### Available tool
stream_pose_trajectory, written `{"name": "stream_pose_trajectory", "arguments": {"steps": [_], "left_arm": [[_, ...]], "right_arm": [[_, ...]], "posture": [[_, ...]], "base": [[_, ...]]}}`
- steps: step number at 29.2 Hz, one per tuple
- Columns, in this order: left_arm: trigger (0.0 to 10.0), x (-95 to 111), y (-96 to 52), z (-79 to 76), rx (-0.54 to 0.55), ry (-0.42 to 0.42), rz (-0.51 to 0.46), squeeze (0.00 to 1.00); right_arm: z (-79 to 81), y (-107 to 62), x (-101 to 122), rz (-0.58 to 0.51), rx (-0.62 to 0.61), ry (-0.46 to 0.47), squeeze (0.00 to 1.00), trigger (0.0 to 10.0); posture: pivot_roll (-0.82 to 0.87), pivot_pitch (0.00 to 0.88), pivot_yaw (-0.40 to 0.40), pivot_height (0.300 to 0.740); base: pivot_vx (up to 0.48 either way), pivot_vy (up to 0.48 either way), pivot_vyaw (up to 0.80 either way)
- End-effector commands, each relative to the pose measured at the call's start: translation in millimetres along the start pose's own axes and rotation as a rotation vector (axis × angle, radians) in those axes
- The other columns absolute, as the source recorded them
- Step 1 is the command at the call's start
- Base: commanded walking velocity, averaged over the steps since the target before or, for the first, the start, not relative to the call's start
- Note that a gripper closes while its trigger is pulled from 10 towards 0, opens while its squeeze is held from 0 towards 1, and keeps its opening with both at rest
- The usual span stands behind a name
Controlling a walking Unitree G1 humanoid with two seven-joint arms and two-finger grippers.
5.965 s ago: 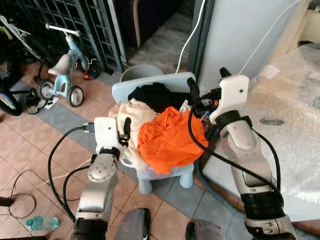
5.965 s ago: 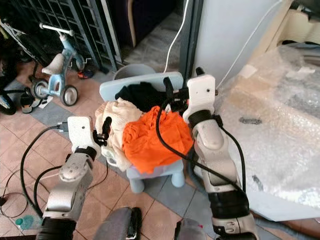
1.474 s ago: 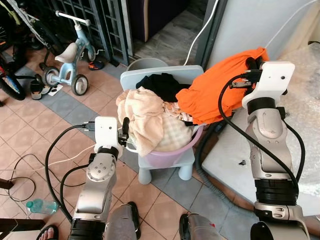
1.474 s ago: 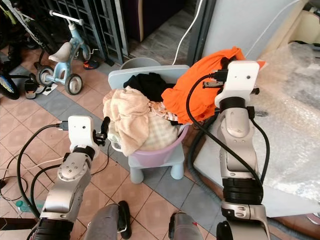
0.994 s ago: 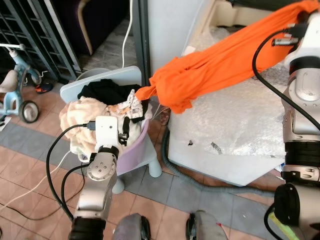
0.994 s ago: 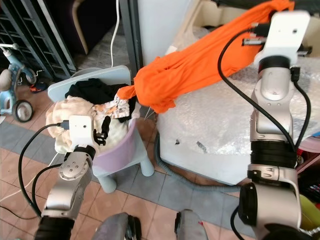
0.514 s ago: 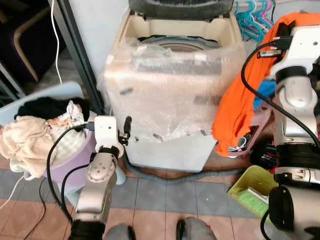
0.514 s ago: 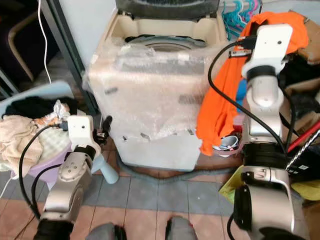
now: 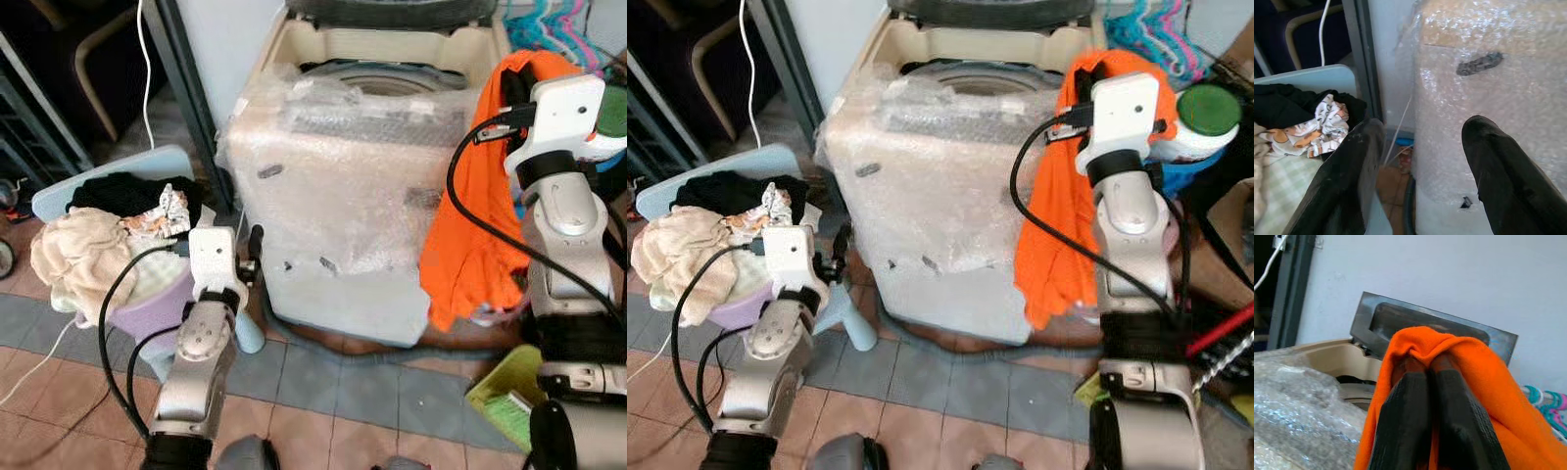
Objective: Clothes washing
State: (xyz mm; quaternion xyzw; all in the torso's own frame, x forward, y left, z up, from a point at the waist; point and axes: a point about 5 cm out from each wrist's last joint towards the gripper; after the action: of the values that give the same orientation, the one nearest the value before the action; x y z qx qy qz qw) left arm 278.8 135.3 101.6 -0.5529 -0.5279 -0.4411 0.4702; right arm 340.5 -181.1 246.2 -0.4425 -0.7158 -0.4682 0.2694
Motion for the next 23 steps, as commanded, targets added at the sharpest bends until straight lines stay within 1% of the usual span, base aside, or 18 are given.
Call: {"name": "stream_pose_trajectory", "arguments": {"steps": [1, 4, 7, 9, 10, 11, 12, 14, 15, 16, 19, 22, 23], "left_arm": [[10.0, 1.7, 1.2, -2.8, 0.015, 0.005, -0.011, 0.00], [10.0, 2.4, -0.4, -3.9, -0.005, 0.001, -0.014, 0.00], [10.0, 4.2, -1.8, -5.9, -0.046, -0.008, -0.029, 0.00], [10.0, 4.8, -1.9, -6.3, -0.051, -0.010, -0.034, 0.00], [10.0, 5.3, -1.8, -6.7, -0.056, -0.006, -0.037, 0.00], [10.0, 5.3, -1.5, -7.2, -0.056, -0.010, -0.035, 0.00], [10.0, 5.3, -0.7, -8.8, -0.059, -0.011, -0.035, 0.00], [10.0, 5.4, -0.5, -9.5, -0.061, -0.011, -0.036, 0.00], [10.0, 5.5, -0.2, -11.0, -0.065, -0.012, -0.036, 0.00], [10.0, 5.4, -0.2, -11.4, -0.067, -0.013, -0.036, 0.00], [10.0, 4.7, -0.4, -11.8, -0.075, -0.014, -0.033, 0.00], [10.0, 4.3, -0.5, -11.3, -0.074, -0.014, -0.033, 0.00], [10.0, 4.3, -0.7, -10.9, -0.073, -0.015, -0.033, 0.00]], "right_arm": [[-5.1, -5.4, 1.8, 0.005, -0.022, -0.004, 0.00, 10.0], [-0.5, -9.5, 3.6, 0.011, -0.043, 0.010, 0.00, 10.0], [0.9, -7.9, 7.2, 0.003, -0.039, 0.021, 0.00, 10.0], [0.9, -7.4, 8.3, 0.000, -0.035, 0.024, 0.00, 10.0], [1.0, -5.4, 10.8, -0.014, -0.015, 0.012, 0.00, 10.0], [0.5, -2.6, 13.9, -0.035, 0.005, 0.000, 0.00, 10.0], [-1.9, 6.2, 19.8, -0.062, 0.038, -0.034, 0.00, 10.0], [-2.9, 8.9, 21.6, -0.066, 0.043, -0.043, 0.00, 10.0], [-6.8, 19.4, 30.1, -0.105, 0.068, -0.061, 0.00, 10.0], [-8.4, 23.4, 33.5, -0.120, 0.076, -0.067, 0.00, 10.0], [-19.0, 41.5, 45.3, -0.154, 0.067, -0.090, 0.00, 10.0], [-23.1, 49.0, 49.0, -0.163, 0.061, -0.106, 0.00, 10.0], [-28.0, 56.5, 52.7, -0.169, 0.051, -0.117, 0.00, 10.0]], "posture": [[-0.04, 0.102, 0.044, 0.740], [-0.04, 0.103, 0.048, 0.740], [-0.04, 0.104, 0.048, 0.740], [-0.04, 0.104, 0.048, 0.740], [-0.04, 0.104, 0.048, 0.740], [-0.04, 0.105, 0.048, 0.740], [-0.04, 0.105, 0.048, 0.740], [-0.04, 0.105, 0.048, 0.740], [-0.04, 0.104, 0.048, 0.740], [-0.04, 0.104, 0.048, 0.740], [-0.04, 0.104, 0.047, 0.740], [-0.04, 0.103, 0.045, 0.740], [-0.03, 0.102, 0.044, 0.740]], "base": [[0.000, 0.000, 0.00], [0.000, 0.000, 0.00], [0.000, 0.000, 0.00], [0.000, 0.000, 0.00], [0.379, 0.000, 0.00], [0.431, 0.000, 0.00], [0.480, 0.000, 0.00], [0.480, 0.000, 0.00], [0.480, 0.000, 0.00], [0.480, 0.000, 0.00], [0.480, 0.000, 0.00], [0.480, 0.000, 0.00], [0.480, 0.000, 0.00]]}}
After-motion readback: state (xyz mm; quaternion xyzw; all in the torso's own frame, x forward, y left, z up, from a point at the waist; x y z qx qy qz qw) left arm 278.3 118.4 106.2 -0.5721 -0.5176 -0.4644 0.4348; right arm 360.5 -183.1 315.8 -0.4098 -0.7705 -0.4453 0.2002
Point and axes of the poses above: a point about 5 cm out from each wrist's last joint towards the gripper, its own y axis pointing out of the wrist towards the gripper, its own x axis along the axis of the wrist's last joint, z = x × y, and after that the axes turned 8 degrees about -y, right-handed
